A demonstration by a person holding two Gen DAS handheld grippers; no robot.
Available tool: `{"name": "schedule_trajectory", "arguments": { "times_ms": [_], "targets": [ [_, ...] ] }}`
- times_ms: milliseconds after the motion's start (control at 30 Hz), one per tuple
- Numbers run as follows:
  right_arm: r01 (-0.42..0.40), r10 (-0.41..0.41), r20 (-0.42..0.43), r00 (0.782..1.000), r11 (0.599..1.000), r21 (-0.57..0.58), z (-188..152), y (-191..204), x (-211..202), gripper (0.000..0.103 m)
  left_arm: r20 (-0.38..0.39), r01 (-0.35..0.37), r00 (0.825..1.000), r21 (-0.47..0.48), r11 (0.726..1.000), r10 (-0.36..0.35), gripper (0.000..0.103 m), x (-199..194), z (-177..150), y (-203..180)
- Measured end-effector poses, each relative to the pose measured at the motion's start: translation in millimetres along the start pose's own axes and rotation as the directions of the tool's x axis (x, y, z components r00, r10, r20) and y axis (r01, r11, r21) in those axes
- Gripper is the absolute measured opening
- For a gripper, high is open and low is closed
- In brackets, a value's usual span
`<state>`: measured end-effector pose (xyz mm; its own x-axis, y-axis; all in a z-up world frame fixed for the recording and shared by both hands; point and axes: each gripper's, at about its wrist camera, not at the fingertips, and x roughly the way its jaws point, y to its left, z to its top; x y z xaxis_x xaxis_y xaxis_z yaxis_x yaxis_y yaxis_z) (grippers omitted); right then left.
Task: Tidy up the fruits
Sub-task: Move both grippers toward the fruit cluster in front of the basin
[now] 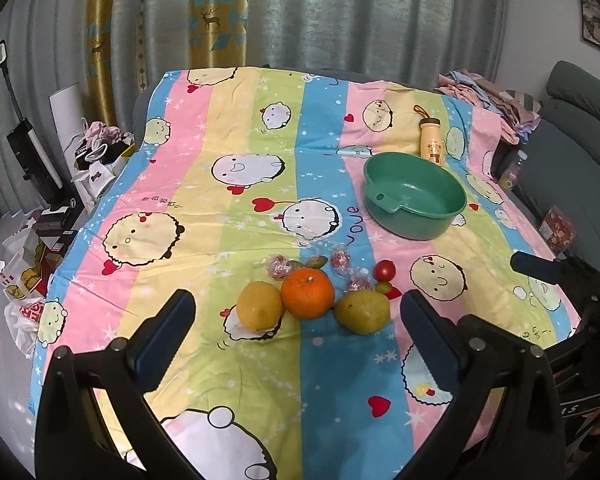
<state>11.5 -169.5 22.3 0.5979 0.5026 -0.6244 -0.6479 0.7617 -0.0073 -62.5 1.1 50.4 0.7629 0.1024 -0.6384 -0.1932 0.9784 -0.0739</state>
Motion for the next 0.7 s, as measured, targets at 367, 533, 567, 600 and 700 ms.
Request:
{"name": "schedule_trajectory", "arguments": {
  "times_ms": [367, 533, 567, 600, 700],
  "targets": [
    [-0.005, 0.005, 0.001, 1.000, 1.000, -0.014, -0.9, 7.3, -1.0, 0.103, -0.003, 0.015, 1.000, 0.004, 1.000, -0.015, 0.103, -0.6, -2.9, -3.2],
    [-0.003, 0.003, -0.004, 1.000, 1.000, -0.013, -1.3, 7.6, 0.3, 0.103, -0.009, 0.019, 1.000, 0.006, 1.000, -0.018, 0.103, 1.3, -3.3, -4.3],
    [-0.003, 0.003, -0.006, 1.000, 1.000, -0.012, -1.5, 7.9, 0.6, 0.103, -0.011, 0.020, 1.000, 0.007, 1.000, -0.020, 0.103, 2.3, -3.6, -4.5],
    [-0.003, 0.003, -0.008, 1.000, 1.000, -0.011, -1.8, 8.3, 1.2, 0.103, -0.014, 0.023, 1.000, 0.007, 1.000, -0.022, 0.103, 3.0, -3.9, -5.0],
    [-0.008, 0.008, -0.016, 1.000, 1.000, -0.011, -3.3, 9.5, 4.2, 0.103, -0.022, 0.027, 0.999, 0.008, 1.000, -0.027, 0.103, 5.4, -4.7, -4.9]
  ]
}}
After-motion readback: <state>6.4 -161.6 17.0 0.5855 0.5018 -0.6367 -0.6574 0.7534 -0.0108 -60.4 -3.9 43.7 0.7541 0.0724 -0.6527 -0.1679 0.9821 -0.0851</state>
